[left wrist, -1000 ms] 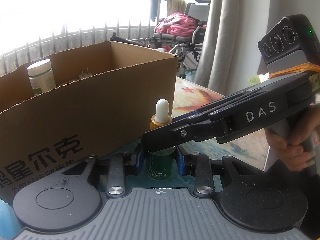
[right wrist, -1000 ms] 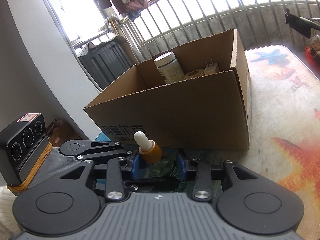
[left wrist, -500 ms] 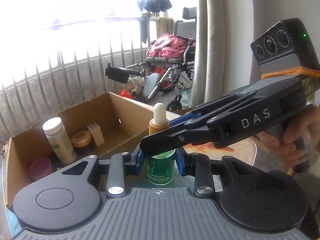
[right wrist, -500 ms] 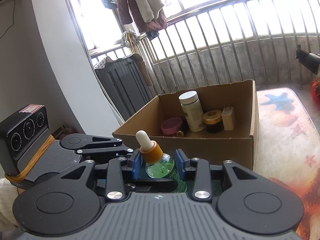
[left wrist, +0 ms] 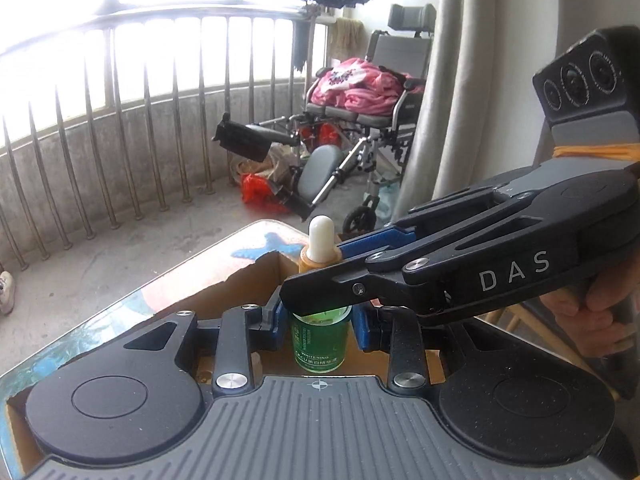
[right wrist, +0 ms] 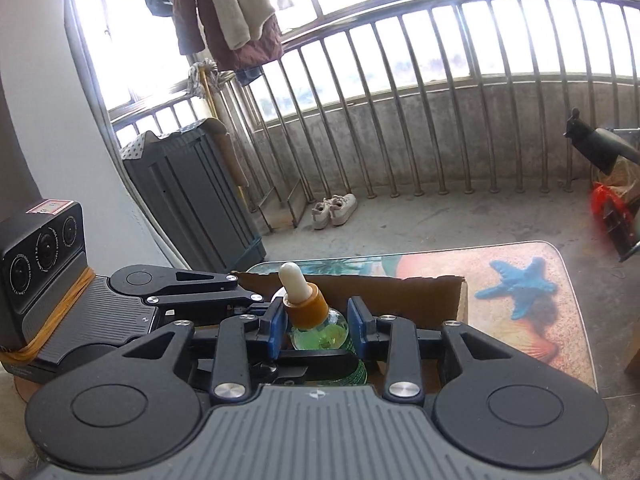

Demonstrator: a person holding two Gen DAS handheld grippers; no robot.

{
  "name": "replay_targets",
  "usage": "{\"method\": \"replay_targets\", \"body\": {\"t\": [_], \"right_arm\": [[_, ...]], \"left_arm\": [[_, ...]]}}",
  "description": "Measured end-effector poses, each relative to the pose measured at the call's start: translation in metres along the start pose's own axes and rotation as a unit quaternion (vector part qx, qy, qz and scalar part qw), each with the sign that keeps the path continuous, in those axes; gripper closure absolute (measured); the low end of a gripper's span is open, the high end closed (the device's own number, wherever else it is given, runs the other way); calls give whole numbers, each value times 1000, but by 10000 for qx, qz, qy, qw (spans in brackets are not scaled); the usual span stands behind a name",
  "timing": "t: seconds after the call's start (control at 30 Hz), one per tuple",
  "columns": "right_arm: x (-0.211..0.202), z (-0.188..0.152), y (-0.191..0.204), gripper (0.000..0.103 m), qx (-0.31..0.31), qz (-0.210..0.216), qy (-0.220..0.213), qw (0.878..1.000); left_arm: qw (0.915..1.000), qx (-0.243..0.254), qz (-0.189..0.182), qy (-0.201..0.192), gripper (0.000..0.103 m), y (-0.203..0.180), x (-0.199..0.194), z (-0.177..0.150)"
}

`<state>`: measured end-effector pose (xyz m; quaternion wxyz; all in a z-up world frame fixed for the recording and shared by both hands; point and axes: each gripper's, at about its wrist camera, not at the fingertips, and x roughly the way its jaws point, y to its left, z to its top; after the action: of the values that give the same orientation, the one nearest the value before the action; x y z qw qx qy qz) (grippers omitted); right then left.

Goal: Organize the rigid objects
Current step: 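Lift the dropper bottle over the box wall and lower it inside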

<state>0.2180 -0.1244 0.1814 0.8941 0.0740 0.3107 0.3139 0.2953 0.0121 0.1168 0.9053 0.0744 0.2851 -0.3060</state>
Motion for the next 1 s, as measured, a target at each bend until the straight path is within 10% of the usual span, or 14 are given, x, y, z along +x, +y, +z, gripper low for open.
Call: {"method": "replay_targets", "body": {"t": [0.47,1.0], "right_arm": [[81,-1,-39,68,325,-788,1037,9909],[77,-7,-57,62,840,-550,833,9915]], "left_arm": [[9947,524,171,863,72,31,86,-15],[9882,140,268,1499,71,43,104,-14]]}}
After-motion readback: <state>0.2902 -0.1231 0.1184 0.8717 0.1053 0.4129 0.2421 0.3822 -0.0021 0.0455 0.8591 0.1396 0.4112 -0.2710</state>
